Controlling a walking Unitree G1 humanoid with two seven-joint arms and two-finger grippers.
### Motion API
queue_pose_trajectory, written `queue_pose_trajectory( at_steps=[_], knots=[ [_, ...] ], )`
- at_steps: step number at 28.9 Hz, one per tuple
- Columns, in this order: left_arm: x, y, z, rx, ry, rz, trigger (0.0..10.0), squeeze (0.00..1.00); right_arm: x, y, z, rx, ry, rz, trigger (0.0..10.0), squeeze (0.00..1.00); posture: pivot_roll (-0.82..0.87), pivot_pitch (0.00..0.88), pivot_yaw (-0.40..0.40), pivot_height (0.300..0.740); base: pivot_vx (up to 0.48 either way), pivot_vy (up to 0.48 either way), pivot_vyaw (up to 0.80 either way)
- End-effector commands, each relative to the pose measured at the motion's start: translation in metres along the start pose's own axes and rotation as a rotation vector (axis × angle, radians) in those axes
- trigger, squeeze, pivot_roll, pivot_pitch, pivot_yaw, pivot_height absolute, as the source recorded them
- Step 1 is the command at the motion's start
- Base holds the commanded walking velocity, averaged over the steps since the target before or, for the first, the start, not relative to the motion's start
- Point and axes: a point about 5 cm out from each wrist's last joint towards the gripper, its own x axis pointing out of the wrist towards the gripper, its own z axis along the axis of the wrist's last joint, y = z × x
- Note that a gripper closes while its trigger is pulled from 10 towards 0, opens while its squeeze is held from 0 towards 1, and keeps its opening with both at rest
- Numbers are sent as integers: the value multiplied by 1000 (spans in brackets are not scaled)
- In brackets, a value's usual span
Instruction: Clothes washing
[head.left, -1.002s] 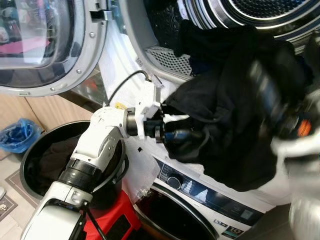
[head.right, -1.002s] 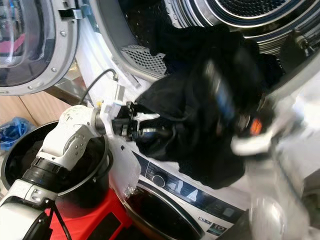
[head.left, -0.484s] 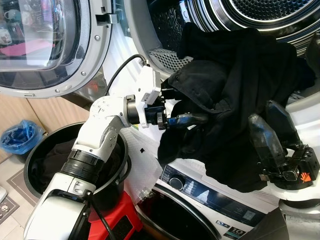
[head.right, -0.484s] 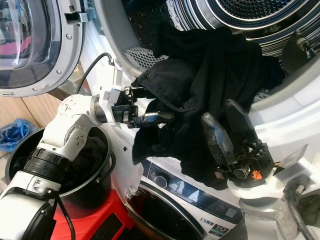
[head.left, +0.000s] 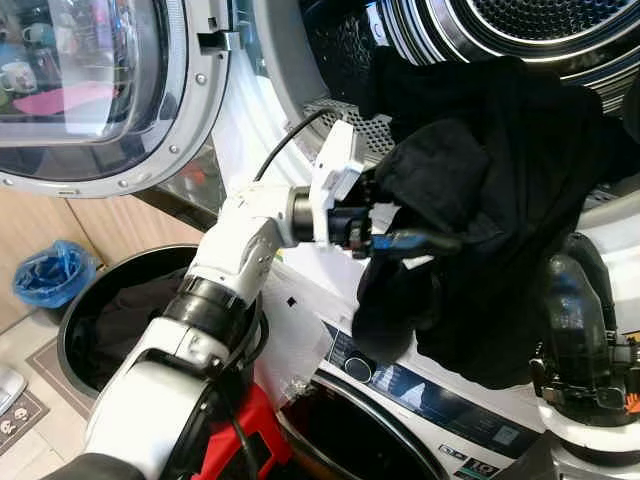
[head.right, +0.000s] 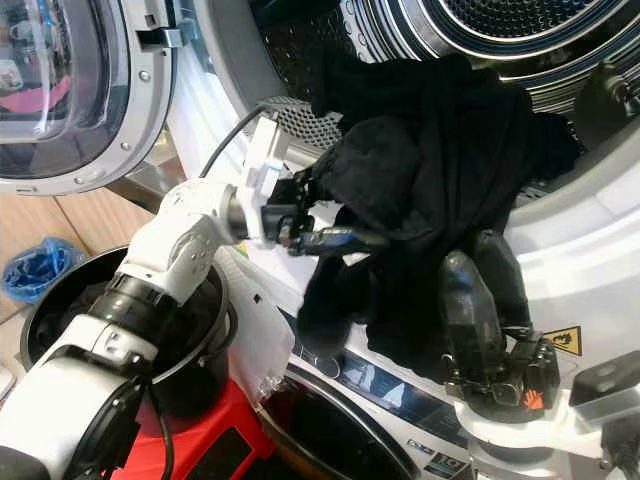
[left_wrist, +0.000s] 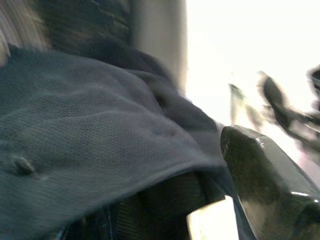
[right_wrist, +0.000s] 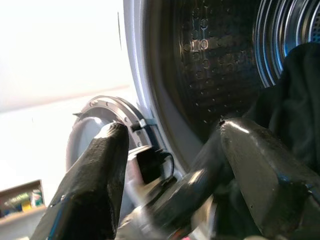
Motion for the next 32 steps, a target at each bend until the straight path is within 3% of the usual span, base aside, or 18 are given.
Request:
queue_pose_trajectory(
  at_steps=[1, 3, 11, 14, 16, 18, 19, 21, 22, 24, 26, 30, 32],
  knots=[
    [5, 10, 17, 63, -53, 54, 10000, 0, 1, 3, -1, -6, -1, 19, 10000, 0, 16, 120, -6, 740, 0, 0, 0],
    [7, 21, 30, 58, -144, 137, 10000, 0, 3, 5, -4, 15, -11, 24, 10000, 0, 16, 119, -6, 740, 0, 0, 0],
    [8, 41, 55, 122, -276, 311, 10000, 0, 4, 7, -9, 26, -16, 17, 10000, 0, 14, 118, -4, 740, 0, 0, 0],
    [8, 46, 62, 165, -263, 363, 10000, 0, 3, 7, -13, 30, -3, 15, 10000, 0, 14, 114, -2, 740, 0, 0, 0],
    [12, 45, 57, 176, -158, 302, 10000, 0, 2, 6, -21, 36, 34, 11, 10000, 0, 16, 113, 0, 740, 0, 0, 0],
    [13, 45, 55, 167, -139, 286, 10000, 0, 2, 7, -23, 37, 45, 16, 10000, 0, 16, 113, 0, 740, 0, 0, 0],
    [14, 44, 49, 164, -77, 257, 10000, 0, 0, 10, -31, 29, 106, 31, 10000, 0, 16, 112, 2, 740, 0, 0, 0],
    [14, 44, 46, 155, -53, 241, 10000, 0, -1, 11, -35, 21, 145, 42, 10000, 0, 16, 112, 2, 740, 0, 0, 0],
    [14, 43, 42, 155, -25, 228, 10000, 0, -6, 11, -43, -22, 249, 60, 10000, 0, 16, 112, 2, 740, 0, 0, 0],
    [14, 42, 39, 150, -11, 217, 10000, 0, -12, 8, -50, -82, 354, 73, 10000, 0, 16, 112, 2, 740, 0, 0, 0],
    [13, 39, 31, 136, 11, 200, 10000, 0, -30, -1, -65, -194, 621, 102, 10000, 0, 12, 112, 8, 740, 0, 0, 0],
    [10, 38, 26, 127, 12, 197, 10000, 0, -49, -15, -80, -327, 878, 151, 10000, 0, 17, 104, -3, 740, 0, 0, 0],
    [9, 38, 26, 128, 12, 201, 10000, 0, -48, -17, -83, -343, 884, 154, 10000, 0, 19, 103, -3, 740, 0, 0, 0]
  ],
)
